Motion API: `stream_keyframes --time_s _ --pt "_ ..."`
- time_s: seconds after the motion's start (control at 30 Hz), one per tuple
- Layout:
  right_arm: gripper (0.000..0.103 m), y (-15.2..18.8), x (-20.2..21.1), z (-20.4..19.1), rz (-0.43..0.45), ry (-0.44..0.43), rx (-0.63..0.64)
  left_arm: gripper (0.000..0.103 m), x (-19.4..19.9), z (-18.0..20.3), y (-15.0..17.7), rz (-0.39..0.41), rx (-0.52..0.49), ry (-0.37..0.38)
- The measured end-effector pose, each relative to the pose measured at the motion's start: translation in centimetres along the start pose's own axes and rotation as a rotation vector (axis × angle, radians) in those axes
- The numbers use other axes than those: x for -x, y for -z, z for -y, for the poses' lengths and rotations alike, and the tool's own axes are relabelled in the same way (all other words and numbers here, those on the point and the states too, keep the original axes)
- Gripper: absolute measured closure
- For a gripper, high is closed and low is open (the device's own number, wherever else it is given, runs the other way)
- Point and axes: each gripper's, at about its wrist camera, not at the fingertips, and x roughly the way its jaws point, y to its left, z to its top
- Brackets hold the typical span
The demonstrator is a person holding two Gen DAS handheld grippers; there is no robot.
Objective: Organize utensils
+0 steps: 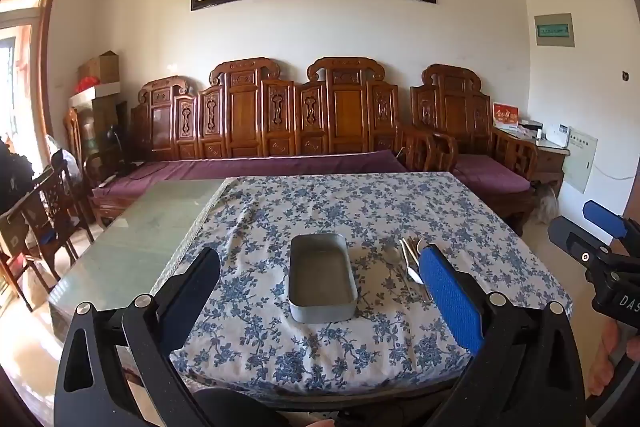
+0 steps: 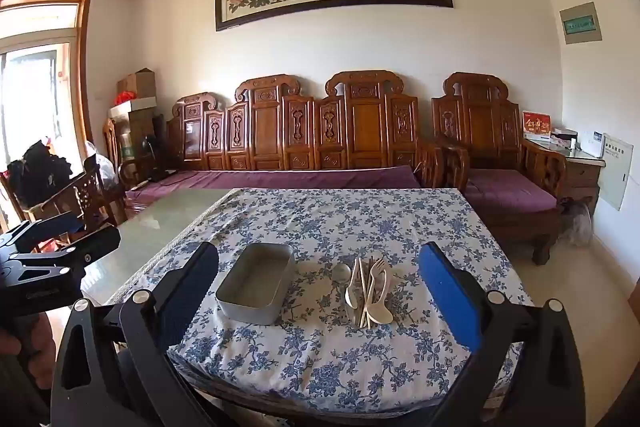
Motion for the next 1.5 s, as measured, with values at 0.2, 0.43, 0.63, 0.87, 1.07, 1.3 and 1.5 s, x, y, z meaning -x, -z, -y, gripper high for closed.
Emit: stream_keyframes --time_s 0.2,0.43,0.63,0.87,1.07,1.3,1.5 --pt "0.002 0.0 0.1 0.0 0.0 -0.002 -0.005 0.006 0.3 0.3 -0.5 0.004 0.004 -0.001" --pt "0.002 -0.2 0.3 -0.1 0.005 -0.003 -0.003 0.006 0.8 0.5 -0.7 0.022 0.005 0.009" --pt "0.002 -0.2 0.5 -0.4 0.007 -0.007 -0.002 0.006 0.9 0.5 -0.8 0.029 0.009 0.012" --pt "0.002 -0.4 0.6 -0.4 0.008 -0.007 -0.004 0.006 1.4 0.5 -0.9 0.043 0.008 0.015" --pt "0.002 -0.5 0.8 -0.6 0.01 -0.005 -0.006 0.006 1.4 0.5 -1.0 0.045 0.008 0.014" --pt "0.002 -0.5 0.8 -0.7 0.01 -0.007 -0.005 0.006 1.5 0.5 -0.8 0.045 0.01 0.015" --pt "0.002 -0.9 1.3 -0.7 0.013 -0.01 -0.004 0.006 1.4 0.6 -0.9 0.045 0.011 0.017"
